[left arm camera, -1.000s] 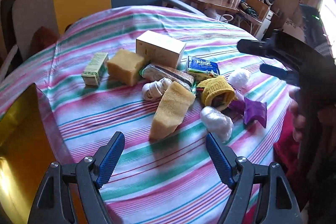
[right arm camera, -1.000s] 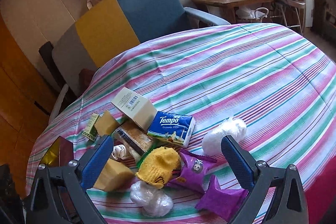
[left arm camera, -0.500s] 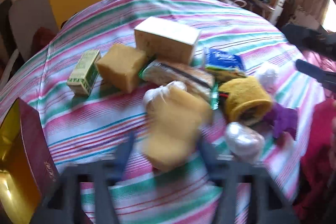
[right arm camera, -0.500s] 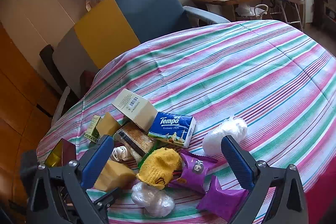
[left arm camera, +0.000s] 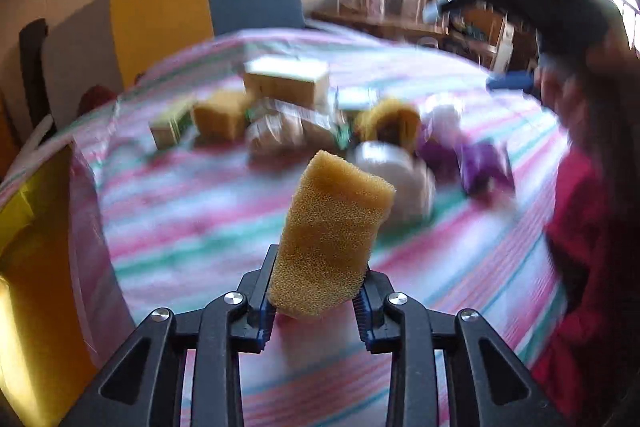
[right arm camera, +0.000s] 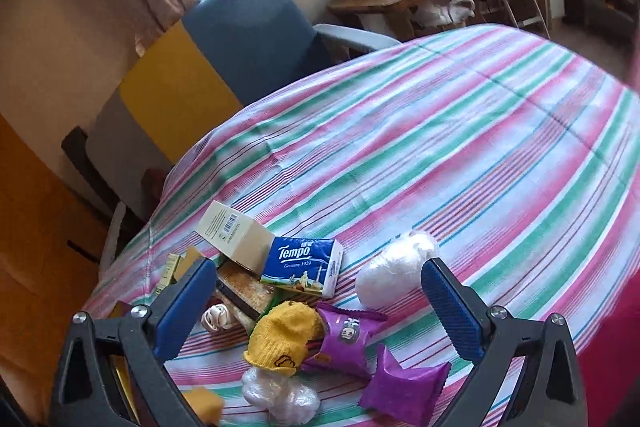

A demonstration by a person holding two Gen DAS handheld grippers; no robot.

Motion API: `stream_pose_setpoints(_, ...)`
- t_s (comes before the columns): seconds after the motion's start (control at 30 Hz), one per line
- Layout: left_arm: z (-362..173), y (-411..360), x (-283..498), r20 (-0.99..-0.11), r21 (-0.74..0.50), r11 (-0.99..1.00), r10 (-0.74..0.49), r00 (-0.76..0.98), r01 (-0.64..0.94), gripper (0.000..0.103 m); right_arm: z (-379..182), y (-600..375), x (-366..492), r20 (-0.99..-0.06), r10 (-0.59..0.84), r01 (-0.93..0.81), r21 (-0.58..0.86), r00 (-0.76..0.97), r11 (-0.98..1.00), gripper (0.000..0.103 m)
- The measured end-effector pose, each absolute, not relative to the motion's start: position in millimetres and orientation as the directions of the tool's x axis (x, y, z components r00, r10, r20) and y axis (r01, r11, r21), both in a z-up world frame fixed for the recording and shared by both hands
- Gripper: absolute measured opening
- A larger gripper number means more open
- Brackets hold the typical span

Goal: Organize objects
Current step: 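Lift the yellow sponge with the left tool while the right tool grasps a purple packet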

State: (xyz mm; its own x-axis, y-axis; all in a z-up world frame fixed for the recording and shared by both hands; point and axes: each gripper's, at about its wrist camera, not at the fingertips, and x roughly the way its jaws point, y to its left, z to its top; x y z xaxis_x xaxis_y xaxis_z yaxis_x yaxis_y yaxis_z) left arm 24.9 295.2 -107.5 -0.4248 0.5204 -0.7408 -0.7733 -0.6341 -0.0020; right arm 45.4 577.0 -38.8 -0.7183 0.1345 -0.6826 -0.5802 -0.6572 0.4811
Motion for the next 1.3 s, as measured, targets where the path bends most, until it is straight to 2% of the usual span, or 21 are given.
stream_pose_setpoints(0.03,-114.7,293.4,23.4,-0.741,0.006,-0.652,0.506,-0.441,-0.758,0.028,-42.4,581.1,47.3,-0.685,0.116,-0.585,0.506,-0.719,-0.634,0.103)
stream_pose_setpoints(0.13,-119.4,286.6,19.2,-0.717,-0.03,-0.655,0.54,-0.441,-0.755,0.027,-53.4,589.6,50.9,-0.691,0.06,-0.591,0.566,-0.72,-0.575,0.103)
stream_pose_setpoints(0.23,-119.5,288.3,23.4,-0.714,0.007,-0.652,0.528,-0.46,-0.759,0.027,-59.2,592.3,51.5,-0.699,0.04,-0.601,0.582,-0.714,-0.548,0.101)
stream_pose_setpoints(0.43,-119.4,283.8,22.4,-0.705,-0.021,-0.652,0.547,-0.451,-0.758,0.027,-62.7,584.8,43.0,-0.742,0.047,-0.622,0.525,-0.669,-0.581,0.086)
stream_pose_setpoints(0.53,-120.4,283.5,20.8,-0.705,-0.031,-0.65,0.553,-0.444,-0.76,0.027,-68.3,581.1,36.4,-0.765,-0.006,-0.609,0.518,-0.644,-0.601,0.082)
stream_pose_setpoints(0.8,-121.0,279.1,15.4,-0.7,-0.087,-0.645,0.582,-0.414,-0.759,0.027,-60.0,543.5,13.3,-0.906,-0.075,-0.438,0.272,-0.416,-0.857,0.082)
stream_pose_setpoints(0.87,-121.2,278.3,14.5,-0.699,-0.098,-0.645,0.587,-0.408,-0.758,0.027,-60.4,534.0,11.8,-0.937,-0.071,-0.356,0.199,-0.342,-0.913,0.087)
stream_pose_setpoints(0.93,-121.3,277.7,13.8,-0.698,-0.107,-0.645,0.59,-0.404,-0.757,0.027,-64.5,520.0,9.1,-0.966,0.006,-0.252,0.061,-0.257,-0.966,0.092)
stream_pose_setpoints(1.0,-121.2,277.5,13.4,-0.698,-0.11,-0.645,0.592,-0.403,-0.757,0.027,-78.5,509.0,8.4,-0.98,0.124,-0.159,-0.099,-0.158,-0.982,0.092)
stream_pose_setpoints(1.1,-121.5,276.0,11.8,-0.697,-0.126,-0.644,0.599,-0.394,-0.755,0.027,-99.1,502.0,7.8,-0.979,0.186,-0.064,-0.181,-0.087,-0.981,0.091)
stream_pose_setpoints(1.13,-121.6,275.7,11.5,-0.696,-0.13,-0.644,0.601,-0.393,-0.754,0.027,-108.5,499.5,8.5,-0.976,0.207,-0.039,-0.205,-0.064,-0.978,0.086)
stream_pose_setpoints(1.17,-121.7,275.6,11.8,-0.697,-0.129,-0.644,0.6,-0.393,-0.754,0.027,-113.6,498.6,9.5,-0.97,0.234,-0.025,-0.233,-0.066,-0.972,0.061)
stream_pose_setpoints(1.2,-121.4,275.6,12.1,-0.696,-0.127,-0.643,0.6,-0.394,-0.755,0.027,-119.7,498.7,10.2,-0.964,0.255,-0.02,-0.255,-0.069,-0.967,0.044)
stream_pose_setpoints(1.23,-121.4,275.8,12.3,-0.697,-0.125,-0.643,0.599,-0.395,-0.755,0.027,-123.6,500.3,11.1,-0.974,0.217,-0.026,-0.216,-0.067,-0.976,0.033)
stream_pose_setpoints(1.3,-121.2,276.2,12.2,-0.698,-0.123,-0.644,0.597,-0.396,-0.755,0.027,-118.4,502.7,14.0,-0.973,0.207,-0.033,-0.204,-0.099,-0.978,0.032)
